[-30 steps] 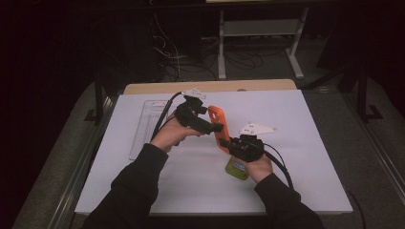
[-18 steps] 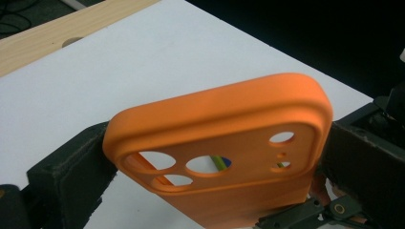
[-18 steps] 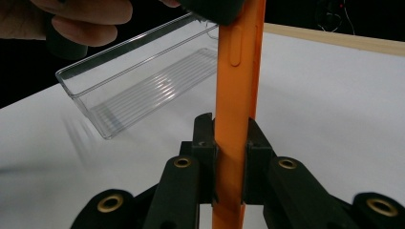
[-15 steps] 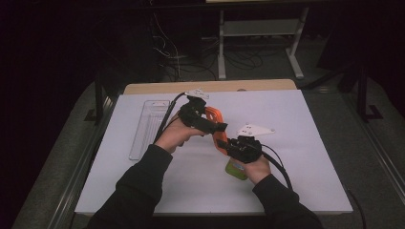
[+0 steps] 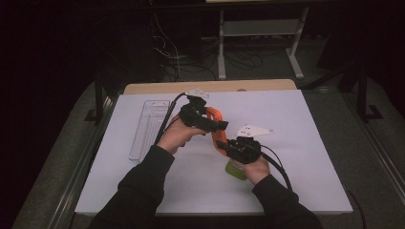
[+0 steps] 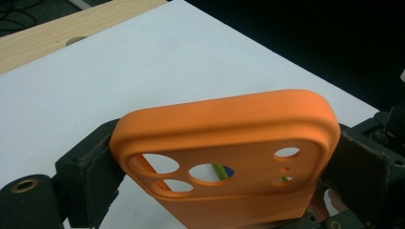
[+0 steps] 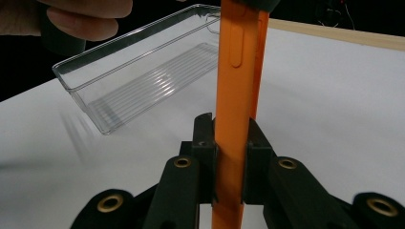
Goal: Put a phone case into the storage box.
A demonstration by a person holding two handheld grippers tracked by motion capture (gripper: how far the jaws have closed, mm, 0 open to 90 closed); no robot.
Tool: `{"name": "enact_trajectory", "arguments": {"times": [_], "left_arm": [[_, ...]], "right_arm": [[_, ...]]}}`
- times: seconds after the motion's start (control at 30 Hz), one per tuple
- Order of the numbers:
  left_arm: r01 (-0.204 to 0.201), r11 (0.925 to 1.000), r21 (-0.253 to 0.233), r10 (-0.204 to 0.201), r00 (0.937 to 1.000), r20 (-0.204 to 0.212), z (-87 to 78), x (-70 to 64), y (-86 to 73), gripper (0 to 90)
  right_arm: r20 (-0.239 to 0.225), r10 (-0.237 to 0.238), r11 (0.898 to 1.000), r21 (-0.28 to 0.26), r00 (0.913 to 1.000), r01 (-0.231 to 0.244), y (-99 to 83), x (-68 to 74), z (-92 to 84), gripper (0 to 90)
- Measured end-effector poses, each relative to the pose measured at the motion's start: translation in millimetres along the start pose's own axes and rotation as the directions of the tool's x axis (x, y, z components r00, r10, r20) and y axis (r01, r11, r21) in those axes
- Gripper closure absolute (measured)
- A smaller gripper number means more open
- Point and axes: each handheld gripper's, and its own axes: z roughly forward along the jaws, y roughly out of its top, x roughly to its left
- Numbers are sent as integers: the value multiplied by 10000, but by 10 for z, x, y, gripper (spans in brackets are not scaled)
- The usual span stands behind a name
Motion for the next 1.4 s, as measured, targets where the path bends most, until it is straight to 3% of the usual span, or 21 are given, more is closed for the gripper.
{"name": "enact_trajectory", "arguments": {"times": [0.27,0.57,0.63,0.87,1.0,1.17,1.33,1.4], "left_arm": [[49,9998,-213,-46,9999,109,-3,-6,4,128],[7,10000,-79,-6,9998,177,-19,5,9,146],[-90,9999,-58,90,9999,55,-29,3,11,147],[-186,9998,-55,185,9995,-267,-130,69,56,147],[-200,9997,-143,194,9988,-456,-204,100,98,147],[-354,9993,-77,347,9967,-729,-301,144,142,146],[-441,9990,-115,427,9936,-1044,-426,190,208,146],[-466,9988,-157,444,9923,-1159,-483,207,238,147]], "right_arm": [[-33,-7,9999,102,10000,7,-12,12,24,780],[44,-129,9998,165,9999,128,-9,13,31,768],[-84,-122,9996,260,9999,124,-6,0,30,684],[-44,-464,9968,654,9989,466,-8,-81,-64,511],[18,-416,9944,973,9991,412,-23,-143,-147,408],[114,-865,9821,1687,9962,834,-103,-227,-271,294],[249,-840,9734,2159,9962,767,-207,-294,-392,185],[353,-1035,9660,2416,9940,920,-249,-322,-454,128]]}}
